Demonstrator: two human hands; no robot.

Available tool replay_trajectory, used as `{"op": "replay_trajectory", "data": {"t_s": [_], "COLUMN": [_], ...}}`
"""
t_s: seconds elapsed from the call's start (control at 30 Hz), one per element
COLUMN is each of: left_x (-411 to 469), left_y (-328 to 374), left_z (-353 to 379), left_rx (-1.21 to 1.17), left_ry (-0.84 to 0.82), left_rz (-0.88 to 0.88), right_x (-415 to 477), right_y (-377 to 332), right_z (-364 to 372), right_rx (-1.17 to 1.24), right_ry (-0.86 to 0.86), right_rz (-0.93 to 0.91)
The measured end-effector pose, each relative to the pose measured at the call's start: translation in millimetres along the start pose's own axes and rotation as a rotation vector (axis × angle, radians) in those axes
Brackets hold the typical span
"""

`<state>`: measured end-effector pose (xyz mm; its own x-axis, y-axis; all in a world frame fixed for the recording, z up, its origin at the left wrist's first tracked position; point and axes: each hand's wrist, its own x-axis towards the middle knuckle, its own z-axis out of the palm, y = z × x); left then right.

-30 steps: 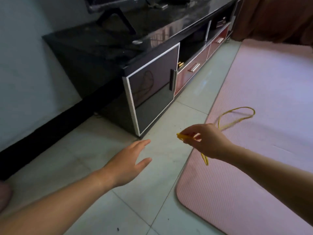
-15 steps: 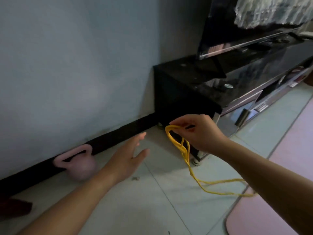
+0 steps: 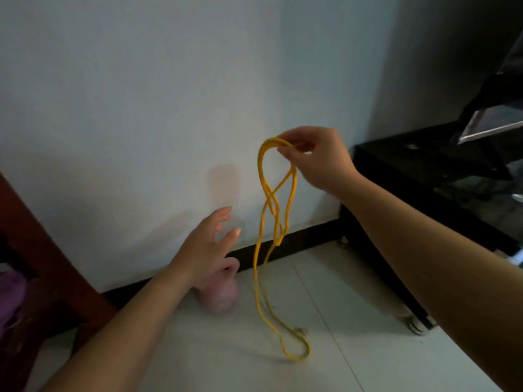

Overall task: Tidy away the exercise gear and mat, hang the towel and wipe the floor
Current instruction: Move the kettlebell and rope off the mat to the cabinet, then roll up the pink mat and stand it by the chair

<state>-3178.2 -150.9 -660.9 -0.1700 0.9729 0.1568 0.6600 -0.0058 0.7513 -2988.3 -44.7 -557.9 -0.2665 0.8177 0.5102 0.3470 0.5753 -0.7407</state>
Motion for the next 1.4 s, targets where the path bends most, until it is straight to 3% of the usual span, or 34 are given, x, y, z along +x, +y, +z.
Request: {"op": "replay_trajectory", "data": {"t_s": [0.33, 0.6, 0.9, 1.07, 1.4], "left_x": [-20.0, -59.1, -50.4, -53.4, -36.3], "left_y": [-129.7, -195.2, -206.3, -208.6, -166.0], "left_z": [72.4, 132.0, 128.1, 122.4, 137.6], "left_rx": [0.025, 0.053, -0.032, 0.000, 0.075], "left_ry": [-0.044, -0.232, -0.170, -0.216, -0.268], "left_rz": [-0.140, -0.262, -0.264, -0.267, -0.189], "right_x": [-100.2, -161.3, -136.1, -157.0, -188.8], "right_y": [134.5, 207.6, 205.3, 208.4, 199.6], "right_z": [112.2, 169.9, 200.2, 209.7, 135.6], "right_rx": [-0.163, -0.280, -0.251, -0.320, -0.414], "right_ry": [-0.291, -0.481, -0.421, -0.513, -0.647], "right_rz": [0.204, 0.420, 0.427, 0.450, 0.372]}}
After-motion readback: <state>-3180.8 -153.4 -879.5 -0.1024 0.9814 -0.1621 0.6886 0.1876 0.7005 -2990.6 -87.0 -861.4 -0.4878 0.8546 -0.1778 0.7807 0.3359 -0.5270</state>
